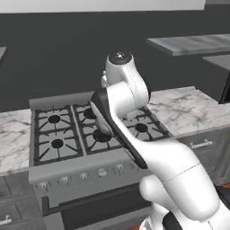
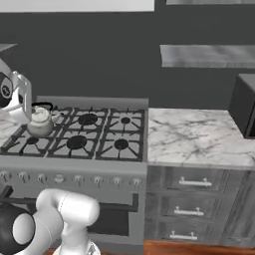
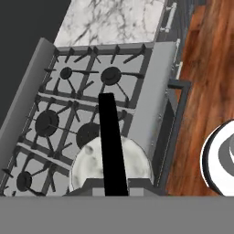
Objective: The kettle is done boiling. Turn off the stove, then wait for 300 timesteps before moving the kettle to the dining table.
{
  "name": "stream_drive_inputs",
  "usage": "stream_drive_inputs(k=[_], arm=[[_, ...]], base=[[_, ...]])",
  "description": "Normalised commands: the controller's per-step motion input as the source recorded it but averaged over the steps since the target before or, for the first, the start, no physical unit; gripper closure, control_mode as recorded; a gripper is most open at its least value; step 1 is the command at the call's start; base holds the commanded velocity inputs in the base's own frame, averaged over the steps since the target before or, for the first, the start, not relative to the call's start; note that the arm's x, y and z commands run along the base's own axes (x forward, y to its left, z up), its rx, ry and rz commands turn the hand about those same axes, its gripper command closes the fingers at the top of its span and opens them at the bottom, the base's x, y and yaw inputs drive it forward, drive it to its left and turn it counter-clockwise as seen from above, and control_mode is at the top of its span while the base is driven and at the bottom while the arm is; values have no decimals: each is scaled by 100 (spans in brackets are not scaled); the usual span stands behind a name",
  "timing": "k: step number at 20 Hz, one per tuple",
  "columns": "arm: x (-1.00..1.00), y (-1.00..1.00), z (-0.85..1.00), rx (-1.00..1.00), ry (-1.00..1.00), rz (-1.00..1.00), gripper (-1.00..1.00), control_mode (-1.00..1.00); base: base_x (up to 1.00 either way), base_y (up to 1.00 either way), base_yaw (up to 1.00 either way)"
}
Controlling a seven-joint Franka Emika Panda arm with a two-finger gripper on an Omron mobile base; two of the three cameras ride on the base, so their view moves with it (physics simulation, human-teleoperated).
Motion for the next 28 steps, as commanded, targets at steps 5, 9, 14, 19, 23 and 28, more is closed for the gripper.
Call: stream_drive_inputs(k=[5, 9, 14, 19, 23, 28], arm=[[0, 0, 0, 0, 0, 0, 100, 100], [0, 0, 0, 0, 0, 0, 100, 100], [0, 0, 0, 0, 0, 0, 100, 100], [0, 0, 0, 0, 0, 0, 100, 100], [0, 0, 0, 0, 0, 0, 100, 100], [0, 0, 0, 0, 0, 0, 100, 100]], base=[[-49, 0, -39], [-55, 0, -48], [-45, 0, -55], [-48, 0, -56], [-48, 0, -55], [-44, 0, -56]])
